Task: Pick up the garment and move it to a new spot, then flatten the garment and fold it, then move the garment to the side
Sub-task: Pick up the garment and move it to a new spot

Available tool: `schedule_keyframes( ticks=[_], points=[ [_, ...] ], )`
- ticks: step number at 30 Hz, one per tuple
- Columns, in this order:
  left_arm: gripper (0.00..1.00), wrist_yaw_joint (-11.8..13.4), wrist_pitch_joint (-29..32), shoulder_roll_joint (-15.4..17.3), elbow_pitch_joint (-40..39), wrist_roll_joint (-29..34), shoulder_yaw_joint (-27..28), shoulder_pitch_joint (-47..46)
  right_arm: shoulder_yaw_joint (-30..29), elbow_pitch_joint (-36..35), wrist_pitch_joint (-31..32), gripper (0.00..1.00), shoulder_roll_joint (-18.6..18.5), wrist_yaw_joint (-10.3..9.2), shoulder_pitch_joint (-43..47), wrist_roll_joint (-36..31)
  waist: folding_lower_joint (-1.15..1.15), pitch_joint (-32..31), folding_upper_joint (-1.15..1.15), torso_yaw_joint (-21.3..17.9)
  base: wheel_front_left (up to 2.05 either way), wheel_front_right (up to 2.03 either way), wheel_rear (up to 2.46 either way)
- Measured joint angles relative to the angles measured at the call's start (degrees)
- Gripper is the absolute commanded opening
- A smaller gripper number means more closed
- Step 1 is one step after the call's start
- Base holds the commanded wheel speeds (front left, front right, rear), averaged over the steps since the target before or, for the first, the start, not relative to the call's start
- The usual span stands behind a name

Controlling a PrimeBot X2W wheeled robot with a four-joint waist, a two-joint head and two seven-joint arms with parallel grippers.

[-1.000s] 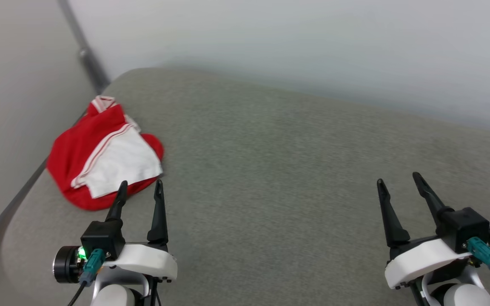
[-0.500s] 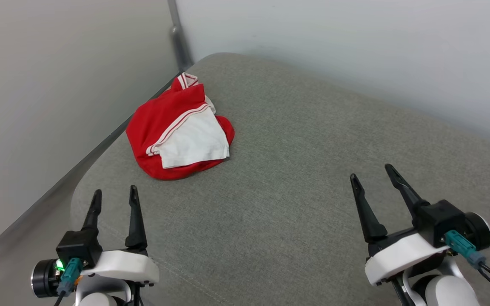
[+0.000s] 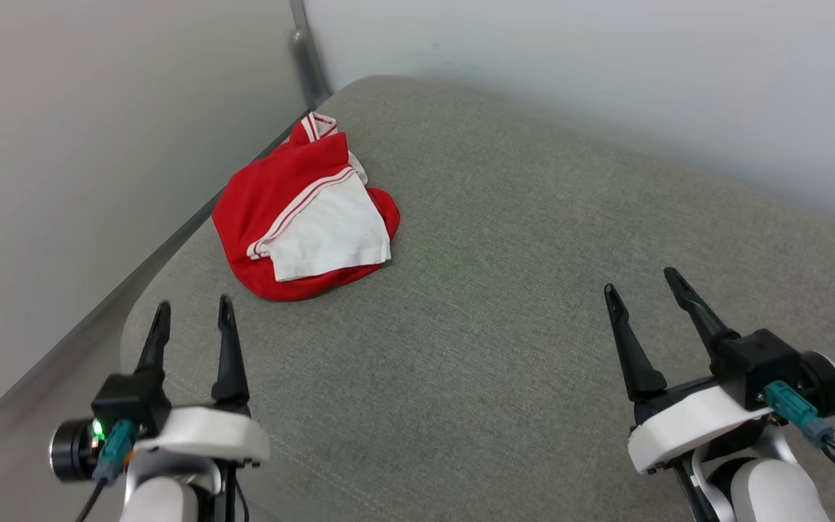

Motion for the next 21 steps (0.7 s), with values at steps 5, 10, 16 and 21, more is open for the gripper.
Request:
schedule_keyframes(
  ticks=[5,10,16,21],
  points=[
    [1.0,-1.6,0.0,1.5,1.9,0.3,-0.3,-6.3,-0.3,-2.0,0.7,1.0,0.0,0.0,-0.1,-0.7,0.0,1.8,0.0,-0.7,0.0,0.0,0.0],
    [1.0,-2.9,0.4,3.9,3.9,0.4,-0.2,-15.5,0.0,-4.2,1.8,1.0,0.0,0.0,-2.6,-3.4,0.0,5.2,0.0,-3.4,0.0,0.0,0.0],
    [1.0,-4.9,10.1,9.8,4.9,-2.2,1.4,-28.0,0.0,-6.5,2.1,1.0,0.0,0.0,-6.4,-4.7,0.01,11.5,0.0,-8.4,0.0,0.0,0.0],
    [1.0,-6.5,22.2,16.8,7.4,-5.7,2.7,-33.6,-0.1,-8.6,1.4,1.0,0.0,0.0,-9.5,-5.1,0.01,16.8,0.0,-12.3,0.0,0.0,0.0]
  ],
)
